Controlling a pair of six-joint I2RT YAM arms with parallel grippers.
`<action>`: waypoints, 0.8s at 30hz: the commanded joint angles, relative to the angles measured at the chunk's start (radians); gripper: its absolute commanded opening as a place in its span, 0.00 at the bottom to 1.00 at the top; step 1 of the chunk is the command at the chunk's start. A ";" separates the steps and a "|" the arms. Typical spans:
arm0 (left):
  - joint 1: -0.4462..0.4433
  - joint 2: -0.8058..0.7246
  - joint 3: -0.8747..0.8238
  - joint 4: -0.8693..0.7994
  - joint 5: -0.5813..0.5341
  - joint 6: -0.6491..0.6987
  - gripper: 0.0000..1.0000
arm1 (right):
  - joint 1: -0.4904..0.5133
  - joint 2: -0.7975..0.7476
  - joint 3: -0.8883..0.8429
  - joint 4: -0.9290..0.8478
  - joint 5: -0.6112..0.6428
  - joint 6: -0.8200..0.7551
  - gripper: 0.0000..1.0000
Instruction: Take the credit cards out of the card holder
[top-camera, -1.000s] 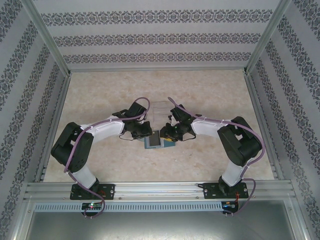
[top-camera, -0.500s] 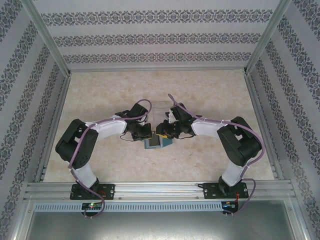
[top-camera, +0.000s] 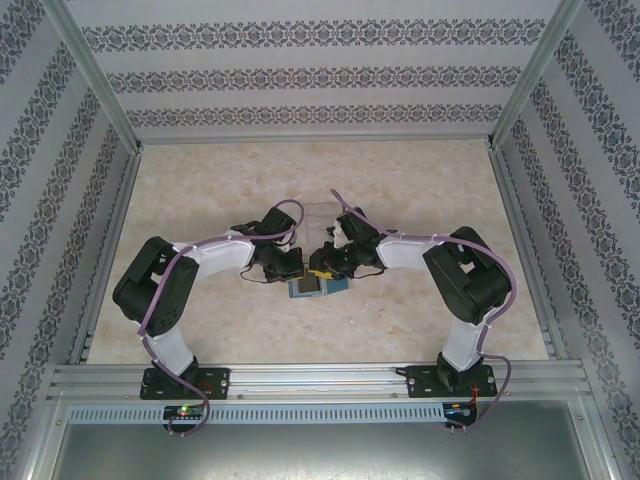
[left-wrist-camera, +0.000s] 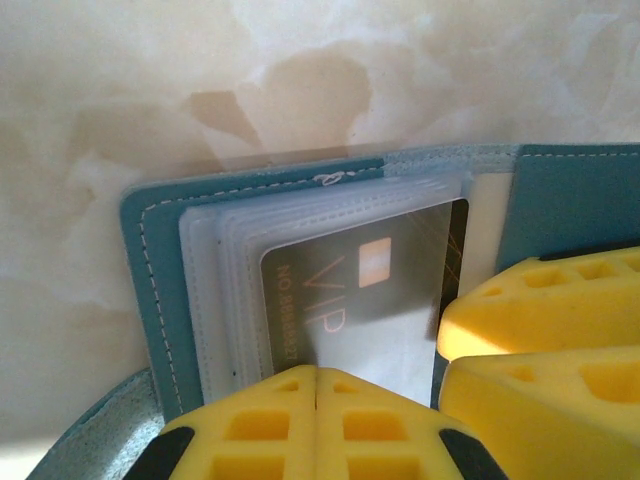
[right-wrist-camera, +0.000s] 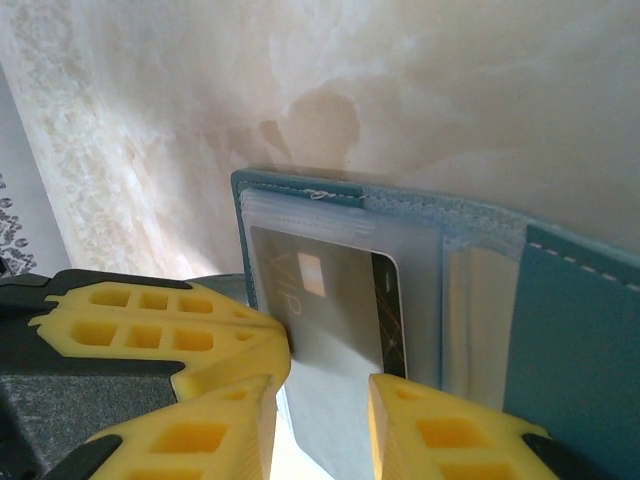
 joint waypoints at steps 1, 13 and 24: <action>-0.003 0.004 -0.012 -0.025 -0.003 0.018 0.05 | 0.010 0.005 0.028 -0.075 0.057 -0.034 0.31; -0.003 -0.009 -0.013 -0.035 -0.008 0.018 0.08 | 0.011 -0.029 0.043 -0.166 0.115 -0.075 0.31; -0.003 -0.019 0.003 -0.059 -0.012 0.030 0.08 | 0.015 -0.084 0.059 -0.228 0.156 -0.098 0.31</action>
